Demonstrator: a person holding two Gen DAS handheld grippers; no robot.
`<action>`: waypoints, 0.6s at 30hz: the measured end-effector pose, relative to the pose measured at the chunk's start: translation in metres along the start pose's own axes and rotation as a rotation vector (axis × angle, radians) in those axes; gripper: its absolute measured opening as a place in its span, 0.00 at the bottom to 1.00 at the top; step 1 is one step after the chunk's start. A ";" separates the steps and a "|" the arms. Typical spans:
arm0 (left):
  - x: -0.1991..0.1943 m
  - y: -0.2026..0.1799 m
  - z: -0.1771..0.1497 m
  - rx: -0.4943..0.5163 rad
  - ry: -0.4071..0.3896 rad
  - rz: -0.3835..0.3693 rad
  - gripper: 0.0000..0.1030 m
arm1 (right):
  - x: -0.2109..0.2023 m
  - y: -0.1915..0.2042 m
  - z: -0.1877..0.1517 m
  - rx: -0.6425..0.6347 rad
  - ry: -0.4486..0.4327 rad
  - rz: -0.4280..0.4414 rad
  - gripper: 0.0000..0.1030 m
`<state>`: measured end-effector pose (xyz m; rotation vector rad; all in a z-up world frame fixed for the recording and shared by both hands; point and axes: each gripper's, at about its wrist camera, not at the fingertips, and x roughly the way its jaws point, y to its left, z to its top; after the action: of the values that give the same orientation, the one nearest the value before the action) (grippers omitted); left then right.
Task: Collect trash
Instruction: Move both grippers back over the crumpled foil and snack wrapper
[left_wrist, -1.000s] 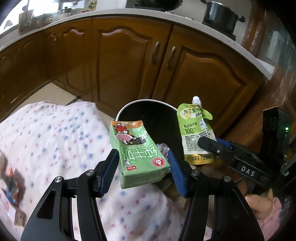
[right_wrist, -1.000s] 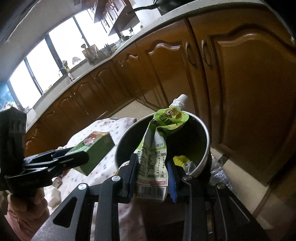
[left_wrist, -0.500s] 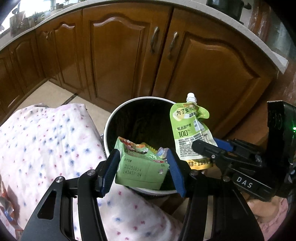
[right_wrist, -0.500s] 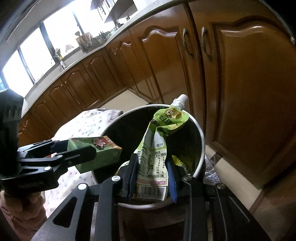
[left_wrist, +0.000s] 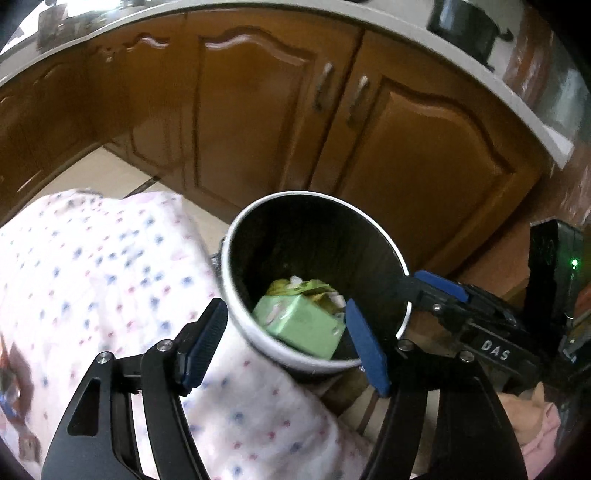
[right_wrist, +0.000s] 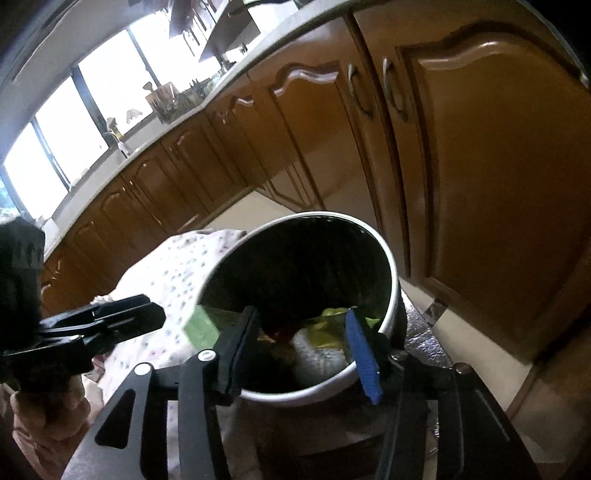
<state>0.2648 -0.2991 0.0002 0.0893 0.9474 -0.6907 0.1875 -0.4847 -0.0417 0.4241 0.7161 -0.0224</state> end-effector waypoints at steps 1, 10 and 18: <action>-0.009 0.007 -0.006 -0.019 -0.015 0.004 0.67 | -0.003 0.003 -0.002 0.003 -0.009 0.005 0.62; -0.070 0.059 -0.059 -0.150 -0.100 0.058 0.71 | -0.023 0.045 -0.035 0.007 -0.050 0.099 0.75; -0.127 0.110 -0.105 -0.268 -0.156 0.109 0.72 | -0.024 0.086 -0.060 -0.003 -0.024 0.174 0.75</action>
<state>0.2043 -0.1108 0.0113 -0.1470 0.8705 -0.4588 0.1454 -0.3860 -0.0351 0.4810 0.6536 0.1369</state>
